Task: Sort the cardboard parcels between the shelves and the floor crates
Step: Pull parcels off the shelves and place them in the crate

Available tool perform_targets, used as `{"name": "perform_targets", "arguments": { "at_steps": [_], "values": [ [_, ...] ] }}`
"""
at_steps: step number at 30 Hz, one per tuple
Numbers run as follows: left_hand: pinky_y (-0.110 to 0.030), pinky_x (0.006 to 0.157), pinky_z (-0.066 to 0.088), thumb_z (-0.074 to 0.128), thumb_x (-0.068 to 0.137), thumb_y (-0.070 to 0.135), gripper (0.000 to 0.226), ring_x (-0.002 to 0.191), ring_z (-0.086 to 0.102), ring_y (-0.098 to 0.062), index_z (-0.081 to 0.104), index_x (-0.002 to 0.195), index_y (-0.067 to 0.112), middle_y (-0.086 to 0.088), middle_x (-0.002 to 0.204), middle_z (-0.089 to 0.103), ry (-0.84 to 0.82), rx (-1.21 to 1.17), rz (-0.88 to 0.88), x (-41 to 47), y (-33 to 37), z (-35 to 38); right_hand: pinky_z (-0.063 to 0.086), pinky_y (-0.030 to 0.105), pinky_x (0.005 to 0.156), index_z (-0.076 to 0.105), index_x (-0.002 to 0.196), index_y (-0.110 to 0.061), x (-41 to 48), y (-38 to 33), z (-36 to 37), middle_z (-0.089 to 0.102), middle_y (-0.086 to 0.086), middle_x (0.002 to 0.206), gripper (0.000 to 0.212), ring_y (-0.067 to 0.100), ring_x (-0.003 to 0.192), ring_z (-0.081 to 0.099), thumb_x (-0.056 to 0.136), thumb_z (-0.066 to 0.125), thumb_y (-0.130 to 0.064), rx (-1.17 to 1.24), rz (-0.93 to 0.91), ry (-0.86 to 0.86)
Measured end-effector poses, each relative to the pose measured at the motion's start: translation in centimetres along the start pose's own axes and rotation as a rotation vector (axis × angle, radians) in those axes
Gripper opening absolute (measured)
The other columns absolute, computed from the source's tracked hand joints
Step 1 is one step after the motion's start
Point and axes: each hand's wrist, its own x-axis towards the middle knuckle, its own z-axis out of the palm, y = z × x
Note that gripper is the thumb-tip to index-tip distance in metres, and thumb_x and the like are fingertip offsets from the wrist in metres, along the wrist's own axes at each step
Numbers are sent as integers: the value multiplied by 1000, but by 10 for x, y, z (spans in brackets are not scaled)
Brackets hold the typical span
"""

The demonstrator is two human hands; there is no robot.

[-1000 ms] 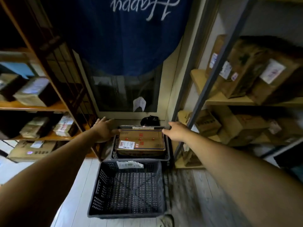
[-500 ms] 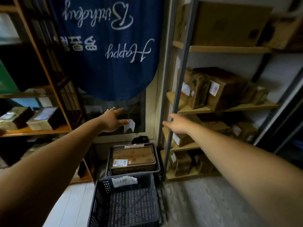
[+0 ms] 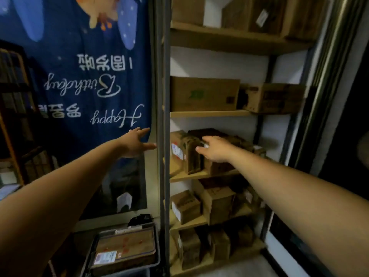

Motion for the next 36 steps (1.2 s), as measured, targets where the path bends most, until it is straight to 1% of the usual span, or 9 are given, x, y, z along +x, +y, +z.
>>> {"name": "perform_targets", "arguments": {
  "at_steps": [3, 7, 10, 14, 16, 20, 24, 29, 36],
  "values": [
    [-50, 117, 18, 57, 89, 44, 76, 145, 14, -29, 14, 151, 29, -4, 160, 7, 67, -14, 50, 7, 54, -2, 30, 37, 110, 26, 150, -20, 0, 32, -44, 24, 4, 157, 67, 27, 141, 28, 94, 48, -50, -7, -4, 60],
    [-48, 117, 16, 56, 88, 49, 77, 145, 14, -29, 15, 151, 31, -5, 160, 8, 112, -7, 118, 19, 110, -6, 31, 36, 108, 24, 151, -21, 2, 65, -93, 21, 3, 158, 70, 27, 141, 28, 93, 48, -53, -8, 14, 124],
    [-48, 117, 17, 56, 88, 48, 77, 145, 15, -29, 14, 151, 31, -4, 160, 9, 123, -22, 178, 34, 153, -10, 33, 34, 106, 25, 150, -20, 7, 88, -125, 24, 3, 157, 70, 27, 139, 31, 93, 49, -52, -7, 7, 184],
    [-50, 114, 26, 58, 87, 48, 77, 141, 25, -31, 15, 150, 34, -4, 158, 15, 136, -63, 229, 63, 199, -14, 34, 37, 108, 26, 150, -19, 25, 109, -159, 30, 6, 154, 68, 27, 137, 35, 93, 51, -49, 17, 2, 260],
    [-49, 113, 26, 58, 87, 47, 77, 141, 25, -31, 16, 150, 35, -4, 158, 16, 147, -72, 256, 81, 217, -17, 34, 38, 109, 27, 149, -20, 40, 116, -173, 31, 7, 153, 68, 28, 137, 35, 93, 50, -50, -2, 2, 299],
    [-45, 113, 22, 56, 90, 43, 73, 143, 20, -28, 16, 150, 33, -3, 158, 15, 199, -72, 340, 120, 239, -23, 34, 37, 109, 27, 150, -20, 77, 124, -195, 30, 4, 154, 68, 27, 137, 34, 93, 51, -50, 13, -10, 377],
    [-48, 114, 20, 55, 89, 48, 74, 143, 21, -30, 15, 150, 35, -4, 159, 14, 247, -21, 384, 164, 251, -35, 31, 37, 109, 25, 150, -22, 113, 127, -218, 26, 4, 156, 67, 27, 140, 30, 94, 50, -49, 14, -18, 453],
    [-49, 117, 16, 56, 87, 49, 76, 145, 12, -27, 15, 150, 34, -2, 159, 10, 313, -6, 452, 225, 279, -57, 32, 36, 109, 26, 150, -19, 161, 136, -256, 26, 6, 156, 68, 28, 139, 32, 94, 50, -49, -2, -19, 554],
    [-50, 113, 26, 56, 88, 47, 74, 140, 25, -32, 17, 150, 34, -6, 157, 19, 409, 7, 484, 278, 330, -66, 35, 34, 104, 29, 149, -18, 212, 162, -299, 33, 8, 151, 64, 27, 135, 36, 95, 51, -43, 49, -78, 694]
  ]
}}
